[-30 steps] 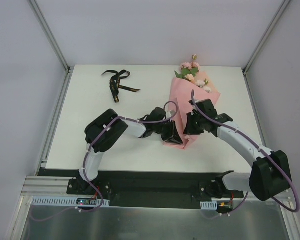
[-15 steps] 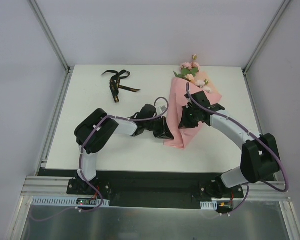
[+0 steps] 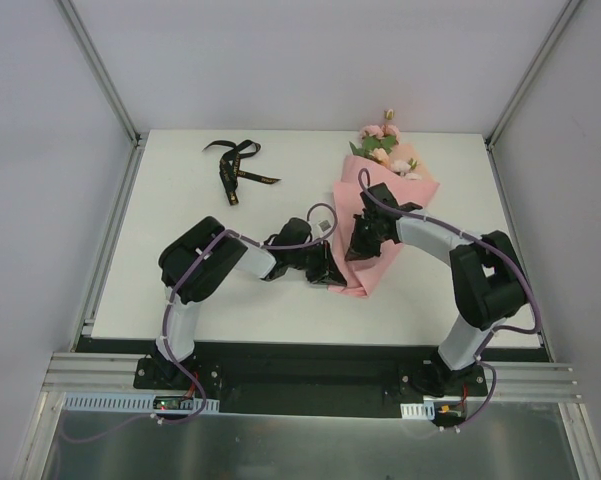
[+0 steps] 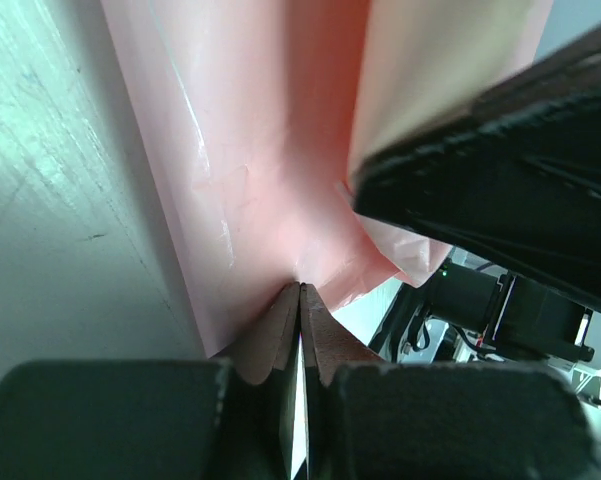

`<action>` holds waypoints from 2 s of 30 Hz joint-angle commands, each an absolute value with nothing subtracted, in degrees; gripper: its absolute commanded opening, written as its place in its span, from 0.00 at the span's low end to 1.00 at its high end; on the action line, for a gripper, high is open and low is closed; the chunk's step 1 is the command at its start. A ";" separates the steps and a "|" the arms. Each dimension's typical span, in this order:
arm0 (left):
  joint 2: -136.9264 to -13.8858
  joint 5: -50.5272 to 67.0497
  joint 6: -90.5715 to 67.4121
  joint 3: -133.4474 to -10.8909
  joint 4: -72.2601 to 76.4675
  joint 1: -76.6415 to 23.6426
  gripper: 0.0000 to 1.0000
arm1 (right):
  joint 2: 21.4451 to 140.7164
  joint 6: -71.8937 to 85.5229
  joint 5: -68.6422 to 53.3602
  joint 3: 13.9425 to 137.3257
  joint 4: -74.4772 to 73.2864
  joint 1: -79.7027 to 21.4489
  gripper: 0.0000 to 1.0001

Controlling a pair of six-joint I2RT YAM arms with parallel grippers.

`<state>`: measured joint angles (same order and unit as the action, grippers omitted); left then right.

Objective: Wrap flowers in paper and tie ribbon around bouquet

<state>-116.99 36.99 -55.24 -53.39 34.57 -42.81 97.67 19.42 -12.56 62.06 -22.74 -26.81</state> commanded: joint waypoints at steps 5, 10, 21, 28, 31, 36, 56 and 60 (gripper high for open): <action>-114.44 33.31 -52.04 -49.31 34.45 -43.42 0.04 | 98.79 25.40 -5.72 63.11 -17.76 -26.72 0.01; -108.56 36.38 -47.38 -44.93 37.26 -42.72 0.24 | 100.11 24.70 -7.38 63.81 -17.32 -26.19 0.01; -103.87 36.04 -36.22 -59.29 13.95 -32.09 0.59 | 101.08 21.27 -11.78 65.21 -15.82 -25.84 0.00; -122.57 36.04 -32.61 -81.96 6.70 -30.94 0.83 | 101.16 19.95 -14.68 64.95 -14.33 -25.93 0.00; -127.60 36.65 -32.61 -87.95 3.71 -30.76 0.87 | 101.25 19.51 -15.03 64.86 -14.33 -25.84 0.01; -129.28 35.42 -31.55 -89.47 3.51 -30.67 0.87 | 101.95 17.93 -16.17 65.39 -14.94 -25.84 0.00; -129.29 41.84 -54.74 -73.57 35.58 -30.76 0.00 | 88.52 10.02 -21.09 52.40 -17.93 -23.73 0.46; -129.55 38.41 -59.14 -70.58 40.86 -32.86 0.00 | 85.61 10.81 -24.78 49.40 -16.62 -23.03 0.47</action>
<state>-130.91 42.48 -53.23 -73.78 33.61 -30.39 89.19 11.64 -20.49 51.88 -17.17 -23.79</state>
